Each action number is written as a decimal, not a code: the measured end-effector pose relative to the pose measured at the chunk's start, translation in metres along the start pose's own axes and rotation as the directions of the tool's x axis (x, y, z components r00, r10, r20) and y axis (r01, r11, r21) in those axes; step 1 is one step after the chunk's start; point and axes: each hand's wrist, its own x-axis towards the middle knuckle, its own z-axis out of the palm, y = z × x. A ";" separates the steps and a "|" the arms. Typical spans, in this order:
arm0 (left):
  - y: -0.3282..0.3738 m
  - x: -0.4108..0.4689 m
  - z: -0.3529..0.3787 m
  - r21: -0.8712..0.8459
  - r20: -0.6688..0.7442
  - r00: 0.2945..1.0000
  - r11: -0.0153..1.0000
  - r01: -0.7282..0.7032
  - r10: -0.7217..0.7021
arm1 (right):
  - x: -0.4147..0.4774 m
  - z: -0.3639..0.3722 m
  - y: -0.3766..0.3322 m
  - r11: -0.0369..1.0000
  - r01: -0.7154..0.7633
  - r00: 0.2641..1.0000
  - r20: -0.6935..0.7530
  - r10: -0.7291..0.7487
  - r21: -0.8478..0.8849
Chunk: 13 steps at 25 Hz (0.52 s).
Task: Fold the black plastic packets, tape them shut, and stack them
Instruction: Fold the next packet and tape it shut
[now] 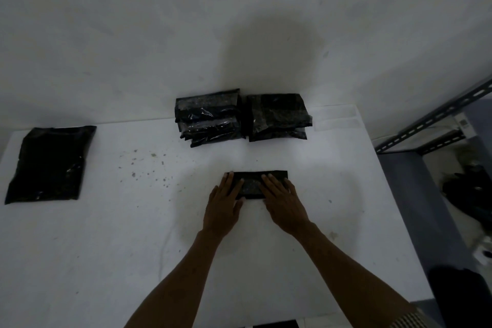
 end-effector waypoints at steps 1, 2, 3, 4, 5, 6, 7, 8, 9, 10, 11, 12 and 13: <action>-0.002 0.002 0.000 0.002 -0.038 0.999 1.000 -0.005 0.005 | 0.002 0.000 0.000 1.000 0.010 1.000 0.001 -0.010 -0.014; -0.003 0.004 0.000 0.009 -0.061 0.998 1.000 -0.020 0.020 | 0.003 0.000 0.000 1.000 0.006 1.000 0.001 -0.006 -0.027; -0.005 0.006 0.000 0.018 -0.074 0.997 0.999 -0.036 0.037 | 0.003 0.000 0.000 0.999 -0.003 1.000 0.002 0.003 -0.038; -0.004 0.008 -0.001 0.016 -0.082 0.996 0.999 -0.043 0.044 | 0.004 0.001 0.000 0.999 -0.011 1.000 0.002 0.011 -0.046; -0.003 0.011 -0.001 -0.001 -0.080 0.996 0.999 -0.039 0.038 | 0.005 0.002 0.001 0.999 -0.017 1.000 -0.005 0.017 -0.050; 0.000 0.014 -0.001 -0.025 -0.073 0.997 0.999 -0.026 0.024 | 0.007 0.003 0.002 0.999 -0.025 1.000 -0.012 0.025 -0.046; 0.002 0.016 -0.001 -0.041 -0.067 0.998 0.999 -0.010 0.008 | 0.009 0.004 0.003 0.999 -0.037 0.999 -0.023 0.036 -0.038; 0.005 0.019 0.000 -0.047 -0.066 0.998 0.999 0.002 -0.005 | 0.011 0.005 0.005 0.998 -0.046 0.998 -0.040 0.045 -0.032; 0.008 0.023 0.000 -0.052 -0.069 0.998 0.999 0.010 -0.014 | 0.014 0.006 0.007 0.998 -0.052 0.997 -0.056 0.051 -0.025; 0.010 0.027 0.001 -0.067 -0.071 0.997 0.998 0.016 -0.021 | 0.016 0.006 0.009 0.998 -0.058 0.996 -0.074 0.057 -0.015; 0.011 0.030 0.002 -0.088 -0.077 0.997 0.996 0.017 -0.024 | 0.018 0.006 0.011 0.998 -0.063 0.993 -0.096 0.063 0.000; 0.011 0.031 0.002 -0.108 -0.089 0.996 0.994 0.016 -0.026 | 0.018 0.006 0.014 0.998 -0.067 0.991 -0.117 0.069 0.016; 0.011 0.032 0.003 -0.115 -0.105 0.994 0.993 0.014 -0.026 | 0.018 0.007 0.016 0.997 -0.068 0.989 -0.131 0.071 0.027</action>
